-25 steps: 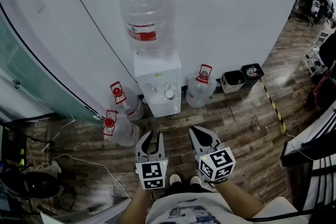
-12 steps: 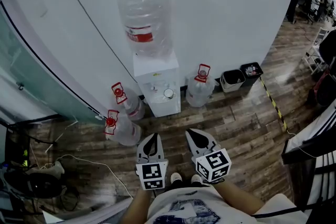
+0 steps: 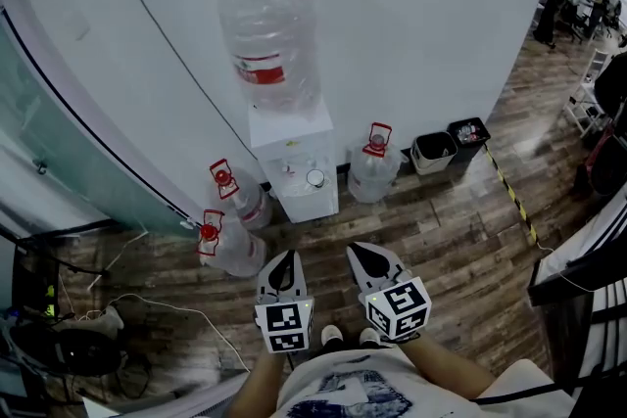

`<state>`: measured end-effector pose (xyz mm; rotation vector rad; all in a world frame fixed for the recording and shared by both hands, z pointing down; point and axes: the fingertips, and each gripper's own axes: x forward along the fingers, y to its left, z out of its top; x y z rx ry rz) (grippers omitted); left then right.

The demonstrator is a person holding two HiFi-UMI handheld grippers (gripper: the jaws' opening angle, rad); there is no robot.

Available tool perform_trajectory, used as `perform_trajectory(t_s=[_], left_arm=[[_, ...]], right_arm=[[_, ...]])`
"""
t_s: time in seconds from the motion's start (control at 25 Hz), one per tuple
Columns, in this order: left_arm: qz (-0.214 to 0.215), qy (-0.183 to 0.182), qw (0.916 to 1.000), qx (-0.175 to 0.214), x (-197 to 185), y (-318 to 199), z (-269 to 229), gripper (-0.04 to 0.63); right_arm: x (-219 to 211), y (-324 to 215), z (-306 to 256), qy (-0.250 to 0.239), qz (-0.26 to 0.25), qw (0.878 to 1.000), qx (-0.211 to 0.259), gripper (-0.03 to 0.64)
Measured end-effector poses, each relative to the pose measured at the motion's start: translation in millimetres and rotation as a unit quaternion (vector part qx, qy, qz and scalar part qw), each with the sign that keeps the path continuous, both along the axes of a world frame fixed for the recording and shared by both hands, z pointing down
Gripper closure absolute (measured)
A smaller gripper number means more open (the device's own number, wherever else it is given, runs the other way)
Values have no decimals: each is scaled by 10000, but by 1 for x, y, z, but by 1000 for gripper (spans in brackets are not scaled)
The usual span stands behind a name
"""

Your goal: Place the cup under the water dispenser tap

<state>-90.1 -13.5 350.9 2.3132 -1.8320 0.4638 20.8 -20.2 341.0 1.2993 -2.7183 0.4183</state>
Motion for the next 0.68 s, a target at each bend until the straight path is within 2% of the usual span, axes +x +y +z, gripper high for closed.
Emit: perform_trajectory(t_s=[0.68], left_arm=[[-86,36,9999,-85,8,-1,7,546]], right_arm=[[14,-3,7,1,-1,9999,-112,597]])
